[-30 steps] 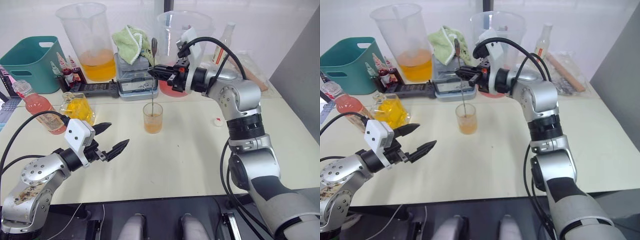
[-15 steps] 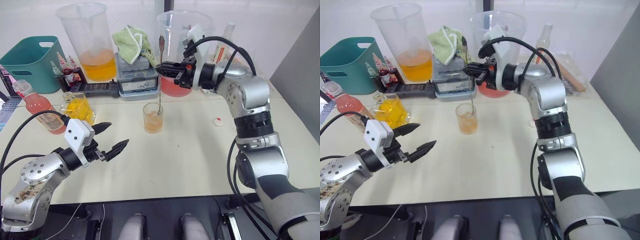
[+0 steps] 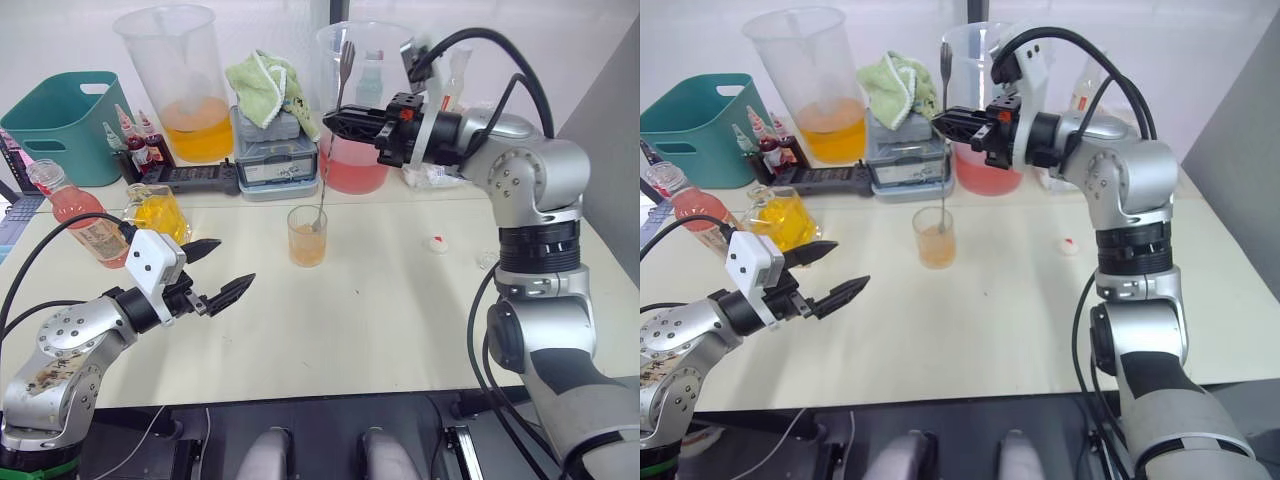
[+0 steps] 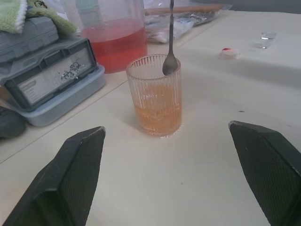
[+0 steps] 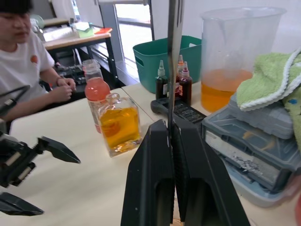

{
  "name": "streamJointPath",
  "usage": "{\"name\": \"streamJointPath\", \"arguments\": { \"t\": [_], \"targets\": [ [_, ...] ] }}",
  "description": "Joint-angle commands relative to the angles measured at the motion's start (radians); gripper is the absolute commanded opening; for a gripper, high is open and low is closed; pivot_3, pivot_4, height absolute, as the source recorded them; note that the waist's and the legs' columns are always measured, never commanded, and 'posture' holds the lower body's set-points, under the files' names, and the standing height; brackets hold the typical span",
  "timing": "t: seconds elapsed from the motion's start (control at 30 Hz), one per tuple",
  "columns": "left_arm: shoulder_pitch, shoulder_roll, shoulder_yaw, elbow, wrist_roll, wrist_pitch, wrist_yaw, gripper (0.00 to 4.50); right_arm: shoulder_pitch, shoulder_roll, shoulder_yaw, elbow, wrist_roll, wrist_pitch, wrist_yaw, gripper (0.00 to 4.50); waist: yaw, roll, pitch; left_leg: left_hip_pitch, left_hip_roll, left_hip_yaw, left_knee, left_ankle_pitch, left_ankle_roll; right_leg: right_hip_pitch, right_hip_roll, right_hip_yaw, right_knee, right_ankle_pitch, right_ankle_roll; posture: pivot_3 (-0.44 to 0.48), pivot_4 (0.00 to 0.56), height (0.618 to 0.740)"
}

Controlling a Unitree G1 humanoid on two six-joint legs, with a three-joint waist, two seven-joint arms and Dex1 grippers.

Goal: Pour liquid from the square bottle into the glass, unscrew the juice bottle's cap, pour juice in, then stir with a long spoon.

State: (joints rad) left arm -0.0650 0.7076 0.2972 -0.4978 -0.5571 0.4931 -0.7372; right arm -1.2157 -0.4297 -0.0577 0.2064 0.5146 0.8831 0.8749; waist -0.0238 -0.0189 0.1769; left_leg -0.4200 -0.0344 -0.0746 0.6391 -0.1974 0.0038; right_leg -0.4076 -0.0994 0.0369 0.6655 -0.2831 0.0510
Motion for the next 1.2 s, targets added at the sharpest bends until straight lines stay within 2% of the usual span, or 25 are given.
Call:
{"name": "streamJointPath", "arguments": {
  "t": [0.03, 0.23, 0.37, 0.47, 0.57, 0.7, 0.8, 0.9, 1.03, 1.2],
  "targets": [
    [-0.003, 0.022, 0.039, -0.036, -0.042, -0.005, -0.023, 4.45, -0.083, -0.057, -0.068, -0.019, 0.070, 0.047, 0.027, 0.00, 0.001, 0.000, 0.000, 0.000, 0.000, 0.000, 0.000, 0.000, 0.000, 0.000, 0.000, 0.000, 0.000, 0.000, 0.000, 0.000, 0.150, 0.740],
    [-0.008, 0.042, 0.061, -0.032, -0.069, 0.010, -0.031, 4.45, -0.143, -0.161, -0.087, 0.043, 0.107, 0.107, 0.076, 0.00, 0.004, 0.000, 0.000, 0.000, 0.000, 0.000, 0.000, 0.000, 0.000, 0.000, 0.000, 0.000, -0.001, 0.000, 0.000, 0.000, 0.150, 0.740],
    [0.000, 0.045, 0.063, -0.042, -0.092, 0.019, -0.030, 4.45, -0.150, -0.235, -0.034, 0.035, 0.052, 0.134, 0.046, 0.00, 0.007, 0.000, 0.000, 0.000, 0.000, 0.001, 0.000, 0.000, 0.000, 0.000, 0.000, 0.000, -0.001, 0.000, 0.000, 0.000, 0.150, 0.740],
    [0.015, 0.057, 0.072, -0.060, -0.130, 0.040, -0.043, 4.45, -0.165, -0.298, 0.042, 0.029, 0.008, 0.261, 0.007, 0.00, 0.007, 0.000, 0.000, 0.000, 0.000, 0.001, 0.000, 0.000, 0.000, 0.000, 0.000, 0.001, -0.001, 0.000, 0.000, 0.000, 0.150, 0.740],
    [0.033, 0.065, 0.083, -0.071, -0.144, 0.044, -0.048, 4.45, -0.185, -0.384, 0.204, 0.030, -0.014, 0.397, 0.083, 0.00, 0.006, 0.000, 0.000, -0.001, 0.000, 0.002, 0.000, 0.000, 0.000, -0.001, 0.000, 0.001, -0.001, 0.000, 0.000, 0.000, 0.150, 0.740],
    [0.046, 0.067, 0.089, -0.078, -0.146, 0.041, -0.043, 4.45, -0.198, -0.436, 0.406, 0.101, -0.060, 0.453, 0.197, 0.00, 0.004, 0.000, 0.000, -0.002, 0.001, 0.003, 0.000, 0.000, 0.000, -0.002, 0.000, 0.002, -0.001, 0.000, 0.000, 0.000, 0.150, 0.740],
    [0.063, 0.065, 0.098, -0.093, -0.149, 0.042, -0.032, 4.45, -0.187, -0.427, 0.512, 0.191, -0.101, 0.445, 0.262, 0.00, 0.004, 0.000, 0.000, -0.002, 0.001, 0.004, 0.000, 0.000, 0.000, -0.002, 0.000, 0.002, -0.002, 0.000, 0.000, 0.000, 0.150, 0.740],
    [0.084, 0.063, 0.111, -0.114, -0.155, 0.049, -0.020, 4.45, -0.186, -0.372, 0.553, 0.320, -0.149, 0.455, 0.246, 0.00, 0.004, 0.000, 0.000, -0.002, 0.001, 0.004, 0.000, 0.000, 0.000, -0.003, 0.000, 0.003, -0.001, 0.000, 0.000, 0.000, 0.150, 0.740],
    [0.118, 0.065, 0.138, -0.144, -0.180, 0.063, -0.008, 4.45, -0.178, -0.296, 0.573, 0.456, -0.218, 0.414, 0.216, 0.00, 0.004, 0.000, 0.000, -0.003, 0.001, 0.004, 0.000, 0.000, 0.000, -0.004, 0.000, 0.004, -0.001, 0.000, 0.000, 0.000, 0.150, 0.740],
    [0.140, 0.068, 0.153, -0.168, -0.196, 0.076, 0.005, 4.45, -0.159, -0.183, 0.535, 0.612, -0.288, 0.333, 0.147, 0.00, 0.004, 0.000, 0.000, -0.004, 0.001, 0.005, 0.000, 0.000, 0.000, -0.007, 0.000, 0.004, 0.000, 0.000, 0.000, 0.000, 0.150, 0.740]
  ]
}}
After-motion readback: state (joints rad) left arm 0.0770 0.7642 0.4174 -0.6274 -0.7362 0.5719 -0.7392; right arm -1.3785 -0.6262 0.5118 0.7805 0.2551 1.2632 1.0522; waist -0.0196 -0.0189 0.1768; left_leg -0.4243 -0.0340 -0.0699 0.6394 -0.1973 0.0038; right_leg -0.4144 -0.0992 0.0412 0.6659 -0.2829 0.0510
